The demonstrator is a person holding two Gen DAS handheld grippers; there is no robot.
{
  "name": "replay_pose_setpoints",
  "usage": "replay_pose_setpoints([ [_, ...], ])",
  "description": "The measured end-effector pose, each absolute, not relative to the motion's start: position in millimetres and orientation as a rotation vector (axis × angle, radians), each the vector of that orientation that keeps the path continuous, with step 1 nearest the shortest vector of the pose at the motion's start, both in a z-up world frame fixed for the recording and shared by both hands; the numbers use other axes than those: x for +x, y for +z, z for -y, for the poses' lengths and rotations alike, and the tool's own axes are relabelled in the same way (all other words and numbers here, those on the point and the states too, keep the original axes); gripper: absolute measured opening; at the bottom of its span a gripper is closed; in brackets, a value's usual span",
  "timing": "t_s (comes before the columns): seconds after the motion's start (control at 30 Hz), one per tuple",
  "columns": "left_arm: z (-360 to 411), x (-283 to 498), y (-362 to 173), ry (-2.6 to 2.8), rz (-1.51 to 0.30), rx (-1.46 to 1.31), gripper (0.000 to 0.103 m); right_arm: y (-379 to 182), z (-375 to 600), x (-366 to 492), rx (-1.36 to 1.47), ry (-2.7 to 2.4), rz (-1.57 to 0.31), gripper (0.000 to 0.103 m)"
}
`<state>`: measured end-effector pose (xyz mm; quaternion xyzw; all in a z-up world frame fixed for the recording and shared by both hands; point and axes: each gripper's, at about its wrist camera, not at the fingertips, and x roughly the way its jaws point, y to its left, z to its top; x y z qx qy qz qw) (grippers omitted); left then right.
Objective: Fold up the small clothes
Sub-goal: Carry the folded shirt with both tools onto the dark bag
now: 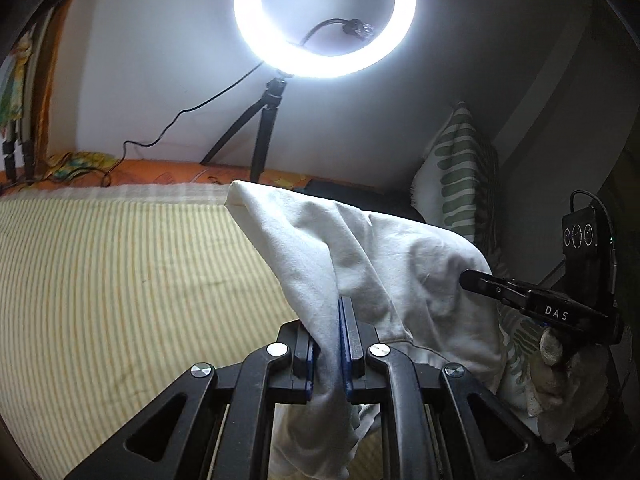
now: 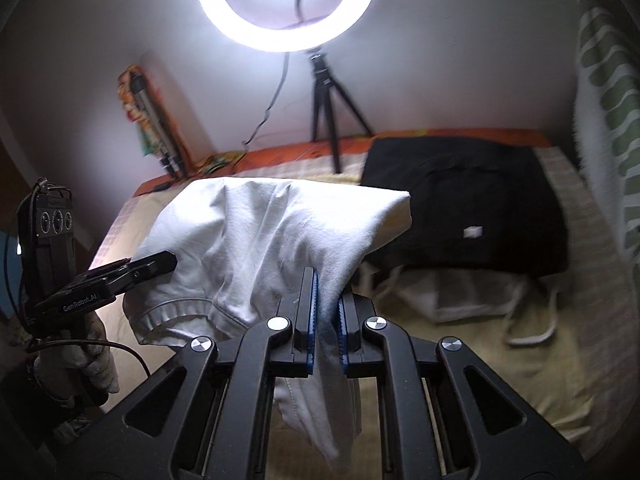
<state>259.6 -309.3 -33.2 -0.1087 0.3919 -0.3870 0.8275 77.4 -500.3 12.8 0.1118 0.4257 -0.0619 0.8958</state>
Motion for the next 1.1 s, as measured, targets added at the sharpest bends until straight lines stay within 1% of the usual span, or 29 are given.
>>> replay_pose_setpoints([
  [0.3, 410, 288, -16, -0.865, -0.766, -0.173, 0.007, 40, 570, 89, 0.139, -0.28, -0.833, 0.01],
  [0.53, 470, 310, -13, -0.856, -0.724, -0.137, 0.007, 50, 628, 115, 0.073, -0.385, -0.806, 0.009],
  [0.73, 505, 331, -28, -0.804, -0.729, -0.084, 0.008, 32, 669, 144, 0.043, -0.425, -0.796, 0.009],
  [0.83, 514, 337, -41, -0.77, -0.768, -0.054, 0.012, 16, 687, 154, 0.025, -0.478, -0.814, 0.01],
  [0.87, 515, 337, -43, -0.763, -0.777, -0.051, 0.023, 10, 694, 156, 0.028, -0.5, -0.823, 0.01],
  [0.9, 515, 337, -44, -0.76, -0.78, -0.049, 0.037, 6, 699, 157, 0.027, -0.529, -0.834, 0.01],
  [0.93, 515, 335, -43, -0.758, -0.772, -0.04, 0.045, 2, 703, 157, 0.021, -0.558, -0.837, 0.01],
  [0.97, 515, 332, -42, -0.758, -0.759, -0.025, 0.049, 0, 706, 156, 0.011, -0.58, -0.834, 0.015],
  [1.0, 516, 330, -40, -0.761, -0.747, -0.007, 0.056, 0, 708, 153, 0.007, -0.599, -0.831, 0.031],
  [1.03, 516, 327, -38, -0.761, -0.738, 0.01, 0.065, 0, 710, 150, 0.015, -0.607, -0.826, 0.042],
  [1.07, 516, 324, -37, -0.76, -0.73, 0.021, 0.069, 1, 710, 147, 0.022, -0.61, -0.816, 0.057],
  [1.1, 514, 322, -35, -0.758, -0.724, 0.025, 0.074, 3, 710, 142, 0.022, -0.612, -0.8, 0.06],
])
